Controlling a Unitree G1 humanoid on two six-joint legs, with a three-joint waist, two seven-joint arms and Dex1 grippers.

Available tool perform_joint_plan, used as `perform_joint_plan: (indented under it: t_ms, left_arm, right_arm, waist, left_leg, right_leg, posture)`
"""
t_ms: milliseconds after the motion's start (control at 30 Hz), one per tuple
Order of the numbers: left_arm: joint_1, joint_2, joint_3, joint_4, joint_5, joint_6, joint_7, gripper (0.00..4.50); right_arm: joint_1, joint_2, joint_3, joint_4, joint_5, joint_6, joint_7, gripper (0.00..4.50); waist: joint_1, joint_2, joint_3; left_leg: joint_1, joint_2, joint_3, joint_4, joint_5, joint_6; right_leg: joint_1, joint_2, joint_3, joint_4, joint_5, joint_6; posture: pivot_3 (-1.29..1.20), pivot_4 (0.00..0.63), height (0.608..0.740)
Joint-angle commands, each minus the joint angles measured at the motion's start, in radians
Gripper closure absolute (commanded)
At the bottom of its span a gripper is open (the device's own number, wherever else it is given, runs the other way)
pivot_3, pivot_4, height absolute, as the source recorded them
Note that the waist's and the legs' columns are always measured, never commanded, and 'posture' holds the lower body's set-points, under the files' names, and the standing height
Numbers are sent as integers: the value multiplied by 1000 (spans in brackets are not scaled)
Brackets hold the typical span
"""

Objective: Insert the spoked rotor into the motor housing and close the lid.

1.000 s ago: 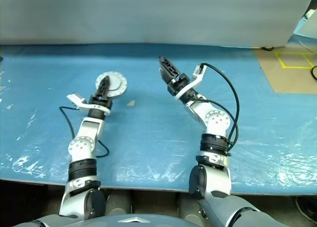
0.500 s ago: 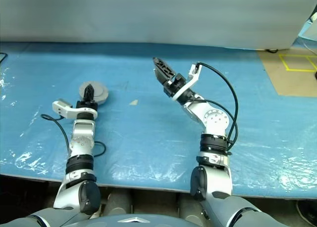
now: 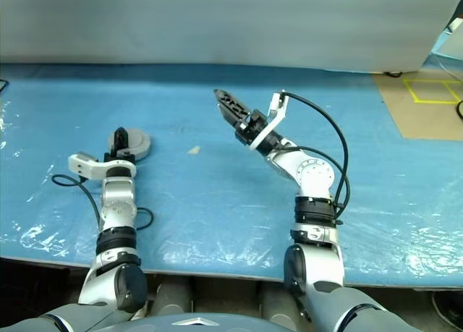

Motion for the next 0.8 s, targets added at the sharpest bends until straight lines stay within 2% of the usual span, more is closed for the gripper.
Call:
perform_joint_plan:
  t_ms: [33, 300, 433, 567, 667, 800]
  left_arm:
    - [34, 39, -4, -52, 56, -44, -13, 20]
    - [114, 58, 15, -130, 129, -130, 50, 20]
    - [168, 103, 26, -172, 194, -185, 73, 20]
    - [196, 171, -54, -260, 173, -75, -37, 20]
    - [217, 232, -179, -375, 162, -8, -251, 20]
    - [231, 329, -380, -440, 268, 51, -462, 20]
  right_arm:
    - [23, -44, 107, -80, -115, -52, 89, 566]
    - [76, -97, 261, -126, -306, -164, 216, 566]
    - [91, -139, 334, -137, -430, -259, 274, 566]
    - [105, -190, 387, -127, -562, -404, 329, 566]
    - [132, -229, 411, -117, -645, -527, 381, 566]
    - [168, -272, 401, -90, -720, -652, 412, 566]
  waist:
    - [-1, 0, 0]
    - [0, 0, 0]
    - [-1, -1, 0]
    - [2, -1, 0]
    - [14, -2, -1]
    - [20, -2, -1]
  left_leg:
    - [0, 0, 0, 0, 0, 0]
    - [0, 0, 0, 0, 0, 0]
    - [0, 0, 0, 1, 0, 0]
    - [0, 1, -1, 1, 0, 0]
    - [-1, 0, -1, 2, 0, 0]
    - [0, 0, 0, 3, 0, 0]
  right_leg:
    - [0, 0, 0, 0, 0, 0]
    - [0, 0, 0, 0, 0, 0]
    - [1, 0, 0, 0, 0, 0]
    - [1, 0, -1, 0, 0, 0]
    - [1, -1, -1, 0, -1, -1]
    - [1, -1, 0, 0, -3, -4]
  posture:
    - [0, 150, 740]
    - [0, 150, 740]
    - [0, 150, 740]
    - [0, 150, 740]
    - [0, 150, 740]
    - [0, 150, 740]
